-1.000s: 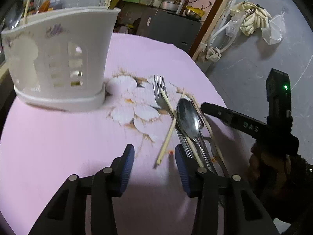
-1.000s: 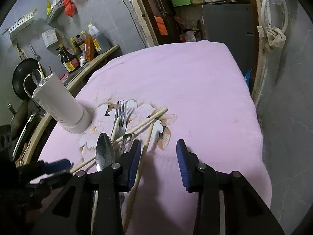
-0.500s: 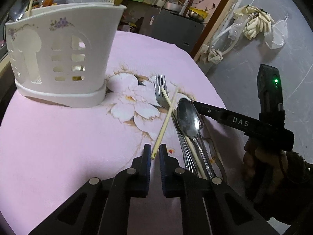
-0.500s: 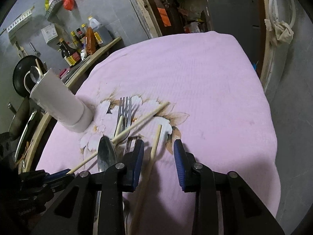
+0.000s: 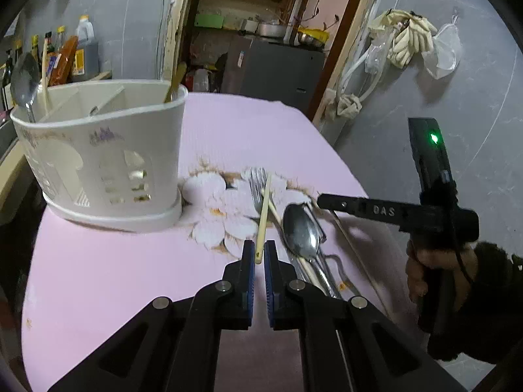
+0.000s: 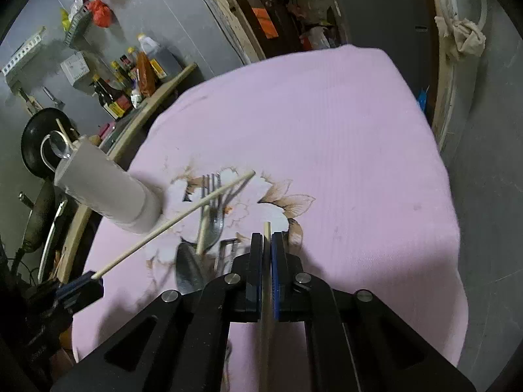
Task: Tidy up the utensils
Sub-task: 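Grasp a wooden chopstick with the left tool while the right tool grasps another chopstick, then lift both chopsticks up and carry them over the white caddy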
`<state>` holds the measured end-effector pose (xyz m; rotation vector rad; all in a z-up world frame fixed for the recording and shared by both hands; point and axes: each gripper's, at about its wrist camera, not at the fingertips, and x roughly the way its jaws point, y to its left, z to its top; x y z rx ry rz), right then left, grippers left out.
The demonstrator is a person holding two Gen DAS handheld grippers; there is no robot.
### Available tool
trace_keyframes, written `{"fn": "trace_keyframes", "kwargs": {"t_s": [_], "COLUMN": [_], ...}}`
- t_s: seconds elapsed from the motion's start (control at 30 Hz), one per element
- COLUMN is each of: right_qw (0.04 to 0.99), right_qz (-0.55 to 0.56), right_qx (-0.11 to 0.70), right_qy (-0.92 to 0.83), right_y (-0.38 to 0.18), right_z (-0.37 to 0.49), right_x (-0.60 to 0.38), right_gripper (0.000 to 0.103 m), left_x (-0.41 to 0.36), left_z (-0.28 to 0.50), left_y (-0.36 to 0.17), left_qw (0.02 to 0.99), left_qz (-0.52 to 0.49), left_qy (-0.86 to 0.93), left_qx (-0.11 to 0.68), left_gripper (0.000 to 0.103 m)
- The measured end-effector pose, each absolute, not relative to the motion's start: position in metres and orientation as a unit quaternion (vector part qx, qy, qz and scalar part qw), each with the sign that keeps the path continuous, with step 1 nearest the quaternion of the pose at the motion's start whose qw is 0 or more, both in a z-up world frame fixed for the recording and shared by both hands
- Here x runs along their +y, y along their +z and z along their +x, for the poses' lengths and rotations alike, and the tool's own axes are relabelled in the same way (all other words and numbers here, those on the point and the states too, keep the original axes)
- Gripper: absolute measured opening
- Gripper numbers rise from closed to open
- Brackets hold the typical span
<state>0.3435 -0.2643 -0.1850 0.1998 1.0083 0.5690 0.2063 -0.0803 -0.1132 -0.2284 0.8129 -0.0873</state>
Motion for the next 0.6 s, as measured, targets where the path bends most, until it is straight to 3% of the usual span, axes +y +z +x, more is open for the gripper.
{"fn": "trace_keyframes", "kwargs": {"t_s": [0.6], "right_qw": [0.87], "right_qz": [0.138], "right_qx": [0.403], "right_qy": [0.246], "right_y": [-0.133], "right_z": [0.299], "right_x": [-0.289], "right_gripper": [0.004], "left_x": [-0.075], "left_z": [0.218], "left_y": [-0.063], "left_qw": [0.942], "left_qz": [-0.069], "left_qy": [-0.043], "left_qx": [0.325], "left_gripper": [0.006]}}
